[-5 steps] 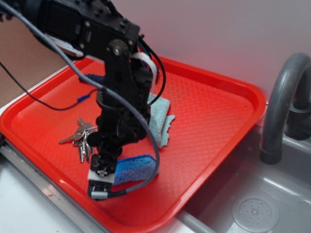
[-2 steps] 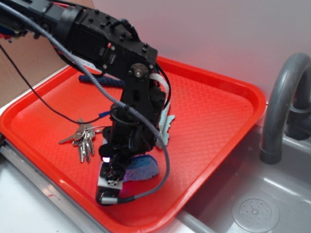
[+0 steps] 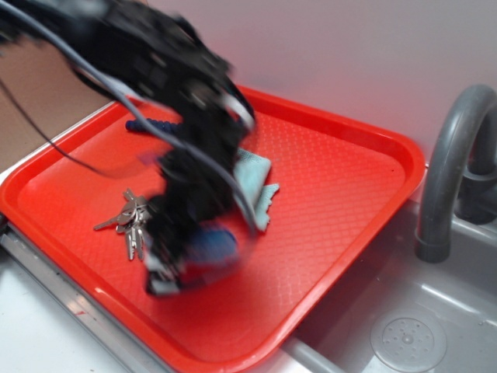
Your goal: Grab the blue sponge.
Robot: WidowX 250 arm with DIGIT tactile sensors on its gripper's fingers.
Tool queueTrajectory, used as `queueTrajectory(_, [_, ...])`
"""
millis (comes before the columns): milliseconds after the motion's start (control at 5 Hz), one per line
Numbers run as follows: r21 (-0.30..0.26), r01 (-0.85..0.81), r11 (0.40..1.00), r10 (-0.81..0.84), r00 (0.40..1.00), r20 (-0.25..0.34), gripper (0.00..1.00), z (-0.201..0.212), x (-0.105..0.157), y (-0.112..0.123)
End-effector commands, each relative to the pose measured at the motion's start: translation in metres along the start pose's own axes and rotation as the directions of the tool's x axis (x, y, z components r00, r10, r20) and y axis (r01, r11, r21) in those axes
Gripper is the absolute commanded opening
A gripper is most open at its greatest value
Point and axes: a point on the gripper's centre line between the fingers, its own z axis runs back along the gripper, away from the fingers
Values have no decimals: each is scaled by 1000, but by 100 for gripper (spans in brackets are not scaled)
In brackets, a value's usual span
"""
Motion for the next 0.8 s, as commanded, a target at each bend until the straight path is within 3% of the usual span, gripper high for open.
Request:
queueTrajectory(0, [-280,-376,883,450,849,278,0,61,-89,81])
queueTrajectory(200, [-383,-497,779,616,718,322,0,73,-134,113])
queueTrajectory(400, [-374,-521,768,639,665,387,0,83,-161,131])
queueTrajectory(600, [-363,-445,819,568,723,394,0,82,-152,137])
